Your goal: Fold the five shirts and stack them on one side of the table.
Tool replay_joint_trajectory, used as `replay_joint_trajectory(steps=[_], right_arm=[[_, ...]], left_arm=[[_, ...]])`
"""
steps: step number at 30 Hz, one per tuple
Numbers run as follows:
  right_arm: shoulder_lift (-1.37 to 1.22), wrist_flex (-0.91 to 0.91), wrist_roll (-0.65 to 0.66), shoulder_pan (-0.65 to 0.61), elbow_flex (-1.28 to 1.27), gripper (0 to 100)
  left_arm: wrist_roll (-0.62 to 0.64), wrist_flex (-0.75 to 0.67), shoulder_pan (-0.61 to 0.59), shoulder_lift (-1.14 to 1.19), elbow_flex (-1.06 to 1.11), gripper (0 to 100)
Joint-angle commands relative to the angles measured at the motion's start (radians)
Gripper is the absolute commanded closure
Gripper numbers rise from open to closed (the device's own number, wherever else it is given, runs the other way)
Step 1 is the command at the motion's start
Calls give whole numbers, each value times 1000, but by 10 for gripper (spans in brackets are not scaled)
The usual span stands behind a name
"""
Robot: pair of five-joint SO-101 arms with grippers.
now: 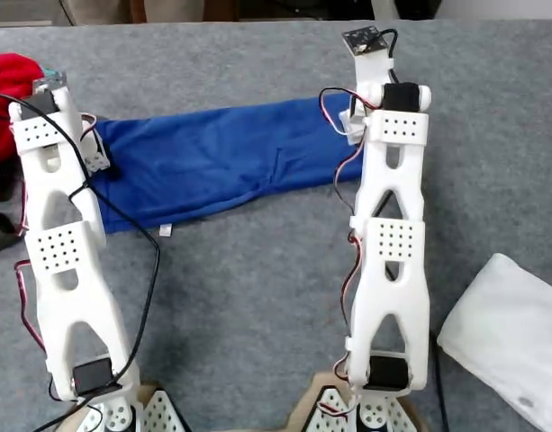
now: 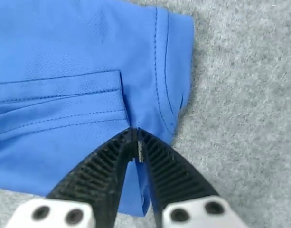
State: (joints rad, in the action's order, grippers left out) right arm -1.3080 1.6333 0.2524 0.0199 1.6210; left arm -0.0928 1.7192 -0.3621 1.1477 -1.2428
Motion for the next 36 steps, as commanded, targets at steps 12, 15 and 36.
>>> replay_joint_trajectory(steps=[12, 15, 36], right_arm=[[-8, -17, 8, 10, 45, 994], [-8, -17, 8, 10, 45, 994], [182, -117, 81, 263, 44, 993]], left_arm=[[-5, -6, 38, 54, -23, 985], [0, -6, 71, 50, -23, 981], [172, -25, 428, -311, -126, 982]])
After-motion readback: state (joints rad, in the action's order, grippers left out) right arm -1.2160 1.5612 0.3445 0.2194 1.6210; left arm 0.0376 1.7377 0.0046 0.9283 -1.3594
